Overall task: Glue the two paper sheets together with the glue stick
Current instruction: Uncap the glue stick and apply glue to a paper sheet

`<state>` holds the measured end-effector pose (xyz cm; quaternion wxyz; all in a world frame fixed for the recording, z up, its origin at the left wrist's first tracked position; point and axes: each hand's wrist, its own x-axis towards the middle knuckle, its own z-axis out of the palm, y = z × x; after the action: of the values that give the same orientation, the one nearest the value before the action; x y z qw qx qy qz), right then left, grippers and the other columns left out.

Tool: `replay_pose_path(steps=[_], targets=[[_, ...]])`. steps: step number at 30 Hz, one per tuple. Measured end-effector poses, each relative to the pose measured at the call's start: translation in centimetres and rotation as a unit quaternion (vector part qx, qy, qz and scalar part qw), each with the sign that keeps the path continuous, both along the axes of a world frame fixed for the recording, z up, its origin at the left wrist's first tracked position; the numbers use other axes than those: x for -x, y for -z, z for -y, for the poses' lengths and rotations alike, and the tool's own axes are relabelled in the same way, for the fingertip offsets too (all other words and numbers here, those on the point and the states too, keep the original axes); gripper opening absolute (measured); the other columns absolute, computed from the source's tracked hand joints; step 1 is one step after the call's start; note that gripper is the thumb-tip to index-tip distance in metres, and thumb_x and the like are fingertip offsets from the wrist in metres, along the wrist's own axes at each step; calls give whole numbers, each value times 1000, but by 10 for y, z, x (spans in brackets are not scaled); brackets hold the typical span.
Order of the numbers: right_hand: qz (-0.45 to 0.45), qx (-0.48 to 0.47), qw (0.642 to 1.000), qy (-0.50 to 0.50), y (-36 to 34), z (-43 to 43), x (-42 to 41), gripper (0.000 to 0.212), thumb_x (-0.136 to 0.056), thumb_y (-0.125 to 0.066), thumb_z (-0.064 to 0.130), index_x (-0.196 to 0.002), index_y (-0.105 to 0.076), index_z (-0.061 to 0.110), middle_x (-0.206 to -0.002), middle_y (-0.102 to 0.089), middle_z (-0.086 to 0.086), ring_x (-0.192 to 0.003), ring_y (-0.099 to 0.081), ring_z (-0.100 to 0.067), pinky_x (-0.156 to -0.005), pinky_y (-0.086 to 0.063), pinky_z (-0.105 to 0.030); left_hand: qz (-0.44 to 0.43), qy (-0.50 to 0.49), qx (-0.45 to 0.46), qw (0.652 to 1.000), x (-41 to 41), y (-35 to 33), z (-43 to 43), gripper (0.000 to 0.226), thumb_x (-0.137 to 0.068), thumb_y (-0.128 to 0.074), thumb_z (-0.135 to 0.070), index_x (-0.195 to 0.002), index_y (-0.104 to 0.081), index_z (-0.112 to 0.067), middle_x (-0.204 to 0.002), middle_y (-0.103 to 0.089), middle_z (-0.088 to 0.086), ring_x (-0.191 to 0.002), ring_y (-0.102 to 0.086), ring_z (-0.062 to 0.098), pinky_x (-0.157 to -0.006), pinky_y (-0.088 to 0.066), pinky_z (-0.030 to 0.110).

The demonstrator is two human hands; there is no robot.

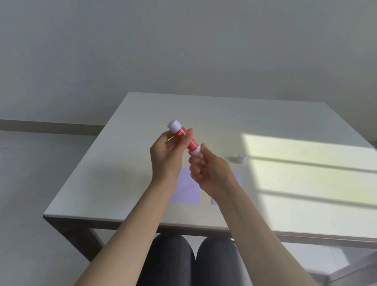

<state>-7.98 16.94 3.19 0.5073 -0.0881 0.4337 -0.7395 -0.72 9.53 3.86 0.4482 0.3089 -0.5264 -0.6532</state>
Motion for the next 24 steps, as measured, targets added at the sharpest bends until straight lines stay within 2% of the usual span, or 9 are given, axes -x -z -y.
replay_pose_path(steps=[3,5,7,9,11,16,18,21,24], targets=[[-38,-87,995,-2,-4,1,0,47,-95,-39,38,-55,-45,14,-39,-32,5,-28,-25,-10,-29,-20,-14,8,25,17,1000,1,2,-3,21,-73,-77,-33,-85,-69,-18,-87,-76,-6,-87,-71,11,-82,-51,22],[-127,-90,988,15,-3,-4,1,48,-96,-38,39,-58,-50,11,-45,-37,2,-30,-31,-11,-33,-24,-16,9,18,21,1000,1,4,-6,21,-73,-78,-34,-84,-68,-19,-86,-77,-8,-85,-71,7,-80,-51,19],[-196,-18,980,43,2,-12,2,35,-97,-45,31,-85,-62,4,-52,-53,-2,-40,-48,-15,-39,-38,-20,-1,6,26,1000,1,4,-9,17,-74,-77,-33,-81,-67,-20,-80,-77,-12,-79,-71,1,-71,-49,11],[-202,92,973,61,10,-20,4,18,-96,-52,17,-105,-59,3,-61,-60,-2,-49,-56,-17,-46,-46,-24,-7,10,25,1000,0,4,-10,17,-76,-76,-31,-83,-68,-18,-82,-77,-10,-80,-71,2,-71,-48,10],[-184,99,976,66,14,-24,5,17,-96,-51,19,-90,-61,7,-55,-57,2,-43,-50,-13,-42,-39,-22,-3,40,24,999,0,4,-12,16,-77,-75,-29,-86,-69,-17,-91,-77,-4,-87,-71,5,-78,-47,15],[-126,-92,988,15,12,-19,7,48,-95,-44,41,-57,-49,13,-46,-30,4,-30,-23,-8,-32,-15,-14,-11,95,17,995,-7,7,-13,7,-78,-74,-23,-77,-69,-28,-95,-77,-1,-95,-71,13,-89,-47,24],[-195,-60,979,19,14,-22,7,44,-95,-47,40,-64,-56,11,-48,-41,0,-33,-31,-10,-33,-22,-17,-17,93,17,995,-8,9,-10,7,-78,-74,-23,-76,-71,-29,-93,-77,-4,-94,-71,11,-88,-46,23],[-298,39,952,56,15,-25,4,16,-95,-54,21,-98,-60,7,-70,-61,-5,-46,-50,-13,-42,-38,-19,-21,94,12,995,-9,12,-7,4,-79,-72,-24,-79,-71,-27,-93,-77,-5,-97,-71,15,-92,-49,28],[-221,25,974,42,15,-22,5,30,-96,-50,27,-77,-61,7,-58,-54,-3,-38,-42,-9,-37,-31,-16,-24,117,14,993,-8,16,-2,7,-83,-69,-19,-89,-68,-22,-96,-77,-6,-100,-70,13,-88,-50,21]])
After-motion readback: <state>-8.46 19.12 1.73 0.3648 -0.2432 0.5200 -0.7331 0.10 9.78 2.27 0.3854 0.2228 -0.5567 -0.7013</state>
